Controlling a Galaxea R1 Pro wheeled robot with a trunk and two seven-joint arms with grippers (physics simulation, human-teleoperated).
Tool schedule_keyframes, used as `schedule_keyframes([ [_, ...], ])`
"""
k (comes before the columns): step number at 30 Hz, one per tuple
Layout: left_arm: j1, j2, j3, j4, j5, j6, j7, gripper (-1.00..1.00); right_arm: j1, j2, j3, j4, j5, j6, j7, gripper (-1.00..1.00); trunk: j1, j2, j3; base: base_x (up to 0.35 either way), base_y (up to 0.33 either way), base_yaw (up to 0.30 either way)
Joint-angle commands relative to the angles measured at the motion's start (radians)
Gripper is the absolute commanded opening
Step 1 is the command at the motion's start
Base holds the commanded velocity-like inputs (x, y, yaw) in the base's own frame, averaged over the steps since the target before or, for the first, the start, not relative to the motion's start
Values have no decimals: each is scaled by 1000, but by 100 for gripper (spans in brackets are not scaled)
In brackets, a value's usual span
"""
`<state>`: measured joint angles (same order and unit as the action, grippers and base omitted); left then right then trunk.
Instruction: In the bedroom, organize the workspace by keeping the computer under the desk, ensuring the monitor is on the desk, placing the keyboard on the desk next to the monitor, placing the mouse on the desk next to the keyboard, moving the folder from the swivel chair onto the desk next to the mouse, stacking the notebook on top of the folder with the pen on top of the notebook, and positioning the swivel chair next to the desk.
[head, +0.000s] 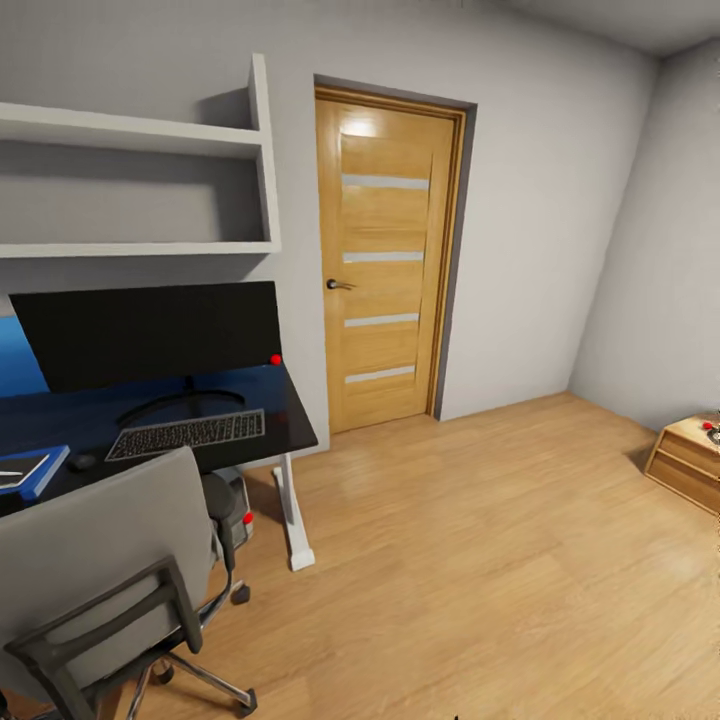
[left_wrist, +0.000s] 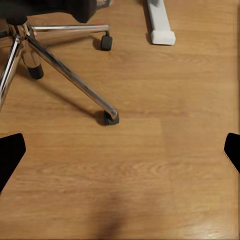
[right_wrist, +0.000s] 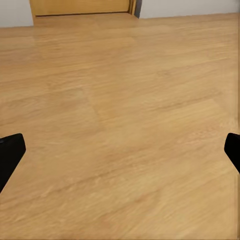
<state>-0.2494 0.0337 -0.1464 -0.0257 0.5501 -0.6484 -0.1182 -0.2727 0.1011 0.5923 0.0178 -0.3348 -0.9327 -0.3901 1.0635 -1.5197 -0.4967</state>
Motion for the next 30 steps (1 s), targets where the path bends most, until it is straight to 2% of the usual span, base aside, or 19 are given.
schedule_keyframes([
  [1,-1,0,-7,1,11,-11,-6,100,-1,1,9,2,-4,-2,-6,100,-4,7,2,0,0,-54],
  [15,36,-5,-7,3,14,-206,-9,100,0,0,9,1,-5,1,-6,100,-58,105,46,0,0,-13],
  [17,38,-6,-7,3,14,-218,-9,100,0,0,8,1,-5,3,-6,100,-65,119,52,0,0,-1],
  [30,42,-8,-9,1,14,-211,-5,100,0,-1,8,1,-7,7,-6,100,-65,119,52,0,0,0],
])
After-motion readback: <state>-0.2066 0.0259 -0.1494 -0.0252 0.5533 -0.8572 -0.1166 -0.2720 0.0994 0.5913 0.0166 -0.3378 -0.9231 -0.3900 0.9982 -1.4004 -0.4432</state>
